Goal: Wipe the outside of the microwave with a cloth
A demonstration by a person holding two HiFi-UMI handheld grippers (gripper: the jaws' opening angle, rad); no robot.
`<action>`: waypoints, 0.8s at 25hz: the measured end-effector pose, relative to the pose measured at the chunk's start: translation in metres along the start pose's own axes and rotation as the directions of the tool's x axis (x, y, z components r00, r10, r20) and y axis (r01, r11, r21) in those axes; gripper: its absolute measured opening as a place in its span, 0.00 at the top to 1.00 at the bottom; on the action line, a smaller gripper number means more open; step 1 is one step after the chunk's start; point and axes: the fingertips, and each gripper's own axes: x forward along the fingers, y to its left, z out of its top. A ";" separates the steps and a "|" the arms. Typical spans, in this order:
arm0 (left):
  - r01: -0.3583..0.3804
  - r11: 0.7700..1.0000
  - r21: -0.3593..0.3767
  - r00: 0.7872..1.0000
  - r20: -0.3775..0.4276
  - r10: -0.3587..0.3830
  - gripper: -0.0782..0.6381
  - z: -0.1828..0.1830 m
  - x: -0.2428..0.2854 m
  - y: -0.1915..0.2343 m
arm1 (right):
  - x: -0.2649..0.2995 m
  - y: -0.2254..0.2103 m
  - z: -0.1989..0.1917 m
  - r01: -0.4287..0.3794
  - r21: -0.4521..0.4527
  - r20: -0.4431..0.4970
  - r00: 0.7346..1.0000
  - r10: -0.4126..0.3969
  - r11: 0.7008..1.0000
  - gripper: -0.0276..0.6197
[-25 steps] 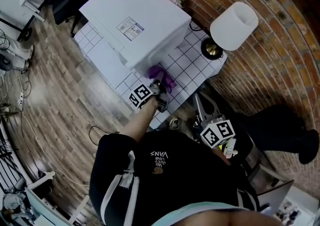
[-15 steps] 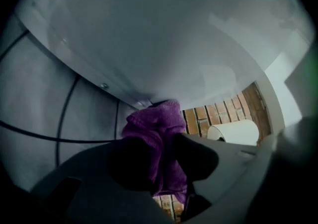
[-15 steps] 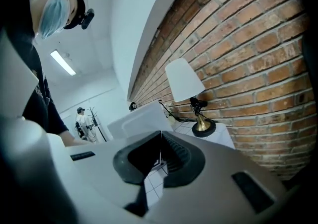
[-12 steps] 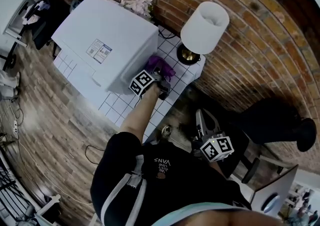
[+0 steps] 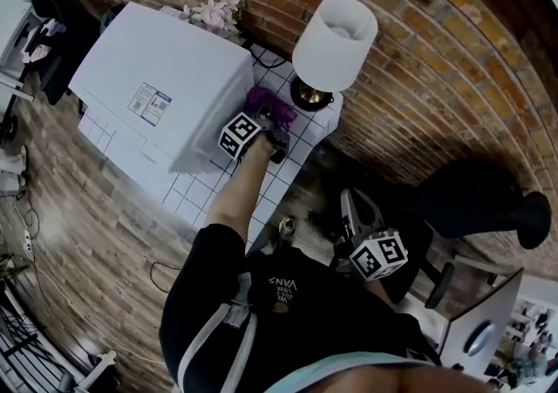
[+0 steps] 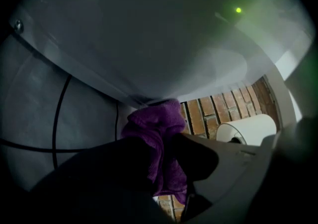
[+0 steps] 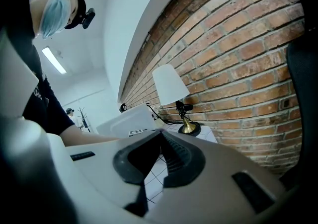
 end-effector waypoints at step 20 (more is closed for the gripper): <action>0.104 0.955 0.277 0.993 -0.086 -0.083 0.69 -0.007 -0.211 -0.042 | 0.064 0.108 0.007 -0.271 -0.077 0.031 0.961 0.274 0.960 0.95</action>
